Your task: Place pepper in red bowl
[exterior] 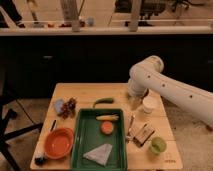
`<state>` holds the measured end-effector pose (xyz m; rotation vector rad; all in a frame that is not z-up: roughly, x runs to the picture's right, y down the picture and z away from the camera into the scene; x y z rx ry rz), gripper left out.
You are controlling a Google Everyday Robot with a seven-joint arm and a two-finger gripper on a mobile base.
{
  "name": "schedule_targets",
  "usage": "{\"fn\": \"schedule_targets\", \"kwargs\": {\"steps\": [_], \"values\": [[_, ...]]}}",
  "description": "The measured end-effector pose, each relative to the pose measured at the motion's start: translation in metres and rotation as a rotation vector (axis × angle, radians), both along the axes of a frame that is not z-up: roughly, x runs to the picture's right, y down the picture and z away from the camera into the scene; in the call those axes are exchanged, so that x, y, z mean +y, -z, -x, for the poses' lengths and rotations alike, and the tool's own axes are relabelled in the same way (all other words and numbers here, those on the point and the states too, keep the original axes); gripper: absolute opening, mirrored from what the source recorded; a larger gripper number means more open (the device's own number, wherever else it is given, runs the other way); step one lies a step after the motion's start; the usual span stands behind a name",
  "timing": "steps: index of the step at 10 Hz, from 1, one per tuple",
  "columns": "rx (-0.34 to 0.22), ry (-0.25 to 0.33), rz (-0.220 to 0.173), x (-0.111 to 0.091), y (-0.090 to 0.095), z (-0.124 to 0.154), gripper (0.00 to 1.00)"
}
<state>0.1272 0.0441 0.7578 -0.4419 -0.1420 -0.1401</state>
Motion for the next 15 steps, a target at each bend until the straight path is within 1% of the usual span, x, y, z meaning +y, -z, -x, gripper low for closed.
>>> {"fn": "schedule_targets", "kwargs": {"steps": [1,3,5,6,8,9,11,13,15], "values": [[-0.008,0.003,-0.011,-0.006,-0.005,0.011,0.80],[-0.009,-0.010,-0.040,-0.016,-0.018,0.019,0.80],[-0.010,-0.026,-0.048,-0.022,-0.033,0.029,0.80],[-0.004,-0.036,-0.042,-0.022,-0.040,0.028,0.80],[0.008,-0.060,-0.016,-0.015,-0.063,0.027,0.80],[0.011,-0.069,-0.005,-0.011,-0.071,0.028,0.80],[0.027,-0.084,0.010,-0.008,-0.079,0.022,0.80],[0.028,-0.091,0.019,-0.005,-0.084,0.025,0.80],[0.022,-0.100,0.004,-0.005,-0.089,0.028,0.80]]}}
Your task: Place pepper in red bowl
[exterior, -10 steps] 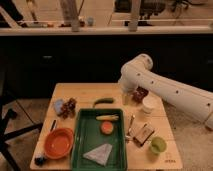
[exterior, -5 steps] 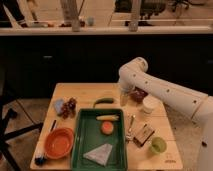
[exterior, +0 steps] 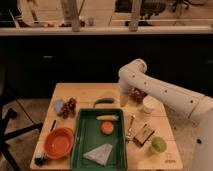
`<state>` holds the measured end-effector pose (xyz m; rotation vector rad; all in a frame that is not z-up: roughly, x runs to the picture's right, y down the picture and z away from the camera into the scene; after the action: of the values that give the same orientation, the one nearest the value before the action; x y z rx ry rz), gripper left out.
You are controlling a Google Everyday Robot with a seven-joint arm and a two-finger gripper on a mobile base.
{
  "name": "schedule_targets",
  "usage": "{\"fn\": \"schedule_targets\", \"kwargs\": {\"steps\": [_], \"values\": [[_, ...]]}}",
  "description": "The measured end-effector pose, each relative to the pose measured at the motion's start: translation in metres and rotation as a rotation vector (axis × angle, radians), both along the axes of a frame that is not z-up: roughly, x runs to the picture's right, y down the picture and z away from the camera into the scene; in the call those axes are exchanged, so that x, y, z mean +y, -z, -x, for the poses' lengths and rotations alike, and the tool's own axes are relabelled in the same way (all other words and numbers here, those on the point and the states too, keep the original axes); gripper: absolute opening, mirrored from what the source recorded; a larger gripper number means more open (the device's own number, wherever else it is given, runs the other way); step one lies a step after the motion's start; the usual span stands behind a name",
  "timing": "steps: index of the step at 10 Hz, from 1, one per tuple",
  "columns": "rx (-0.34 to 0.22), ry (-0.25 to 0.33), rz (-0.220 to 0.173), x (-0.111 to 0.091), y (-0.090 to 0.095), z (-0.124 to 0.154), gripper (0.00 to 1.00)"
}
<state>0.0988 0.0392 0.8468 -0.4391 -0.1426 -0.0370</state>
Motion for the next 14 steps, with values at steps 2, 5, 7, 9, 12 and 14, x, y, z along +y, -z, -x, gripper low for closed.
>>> {"fn": "schedule_targets", "kwargs": {"steps": [2,5,7,9,12,14], "values": [[-0.017,-0.015,-0.020,-0.001,-0.005,0.004,0.80],[-0.041,-0.029,-0.027,-0.001,-0.016,0.016,0.80],[-0.067,-0.038,-0.026,0.000,-0.029,0.029,0.80],[-0.089,-0.049,-0.024,0.000,-0.037,0.040,0.80],[-0.127,-0.058,-0.024,0.000,-0.048,0.059,0.80],[-0.143,-0.066,-0.017,0.003,-0.055,0.068,0.80]]}}
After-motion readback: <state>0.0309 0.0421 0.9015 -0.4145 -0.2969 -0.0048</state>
